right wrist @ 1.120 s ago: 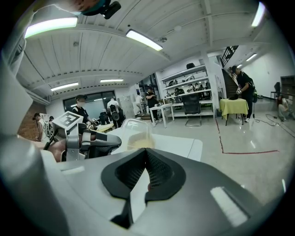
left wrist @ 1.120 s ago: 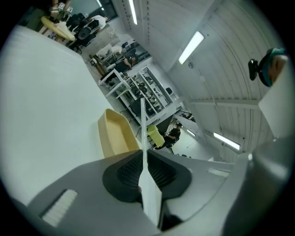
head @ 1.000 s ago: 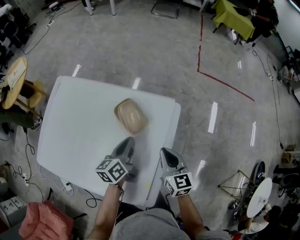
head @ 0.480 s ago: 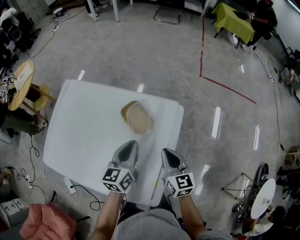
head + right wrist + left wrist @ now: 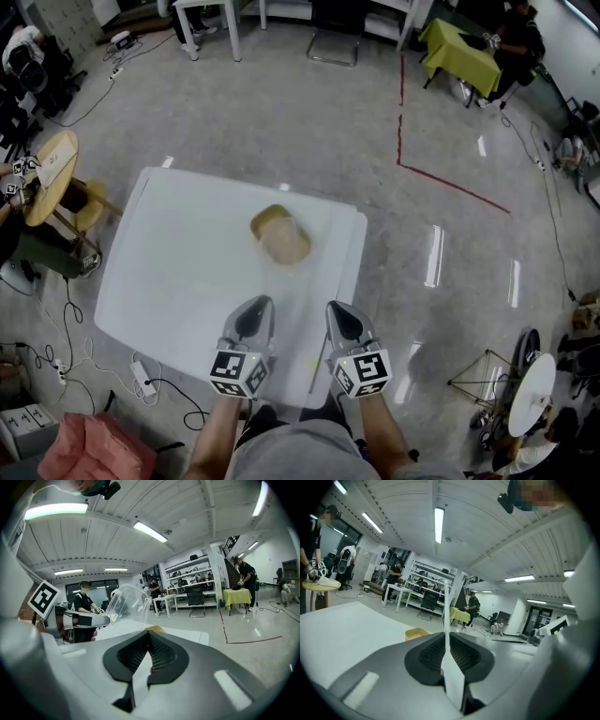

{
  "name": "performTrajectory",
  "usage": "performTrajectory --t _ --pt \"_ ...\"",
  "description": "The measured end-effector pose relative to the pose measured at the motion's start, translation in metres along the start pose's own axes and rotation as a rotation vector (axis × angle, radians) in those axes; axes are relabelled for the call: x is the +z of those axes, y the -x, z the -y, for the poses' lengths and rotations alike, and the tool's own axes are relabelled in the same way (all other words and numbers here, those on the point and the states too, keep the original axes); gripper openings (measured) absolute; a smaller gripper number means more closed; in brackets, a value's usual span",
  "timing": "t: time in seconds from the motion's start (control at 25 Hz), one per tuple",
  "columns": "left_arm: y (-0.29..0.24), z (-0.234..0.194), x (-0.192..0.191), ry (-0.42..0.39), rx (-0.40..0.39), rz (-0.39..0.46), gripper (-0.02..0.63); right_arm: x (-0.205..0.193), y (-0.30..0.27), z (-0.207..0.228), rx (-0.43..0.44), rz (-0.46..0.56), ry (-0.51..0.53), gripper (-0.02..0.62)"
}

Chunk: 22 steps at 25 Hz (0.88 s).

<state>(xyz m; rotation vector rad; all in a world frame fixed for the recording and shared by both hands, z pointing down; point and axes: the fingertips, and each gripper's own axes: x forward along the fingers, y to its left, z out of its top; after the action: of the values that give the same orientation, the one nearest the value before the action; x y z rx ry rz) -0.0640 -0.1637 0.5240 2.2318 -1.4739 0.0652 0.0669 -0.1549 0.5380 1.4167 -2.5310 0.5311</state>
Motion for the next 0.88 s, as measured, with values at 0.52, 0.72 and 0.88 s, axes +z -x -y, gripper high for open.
performTrajectory --t 0.52,0.72,0.88 --pt "0.075 0.004 0.000 -0.094 0.028 0.027 0.038 0.014 0.053 -0.040 -0.032 0.093 0.018 0.005" --pt "0.106 0.004 0.005 -0.117 0.034 0.043 0.038 0.019 0.073 -0.059 -0.043 0.124 0.021 0.005" --pt "0.127 0.004 0.009 -0.134 0.036 0.057 0.038 0.024 0.089 -0.075 -0.048 0.155 0.032 0.005"
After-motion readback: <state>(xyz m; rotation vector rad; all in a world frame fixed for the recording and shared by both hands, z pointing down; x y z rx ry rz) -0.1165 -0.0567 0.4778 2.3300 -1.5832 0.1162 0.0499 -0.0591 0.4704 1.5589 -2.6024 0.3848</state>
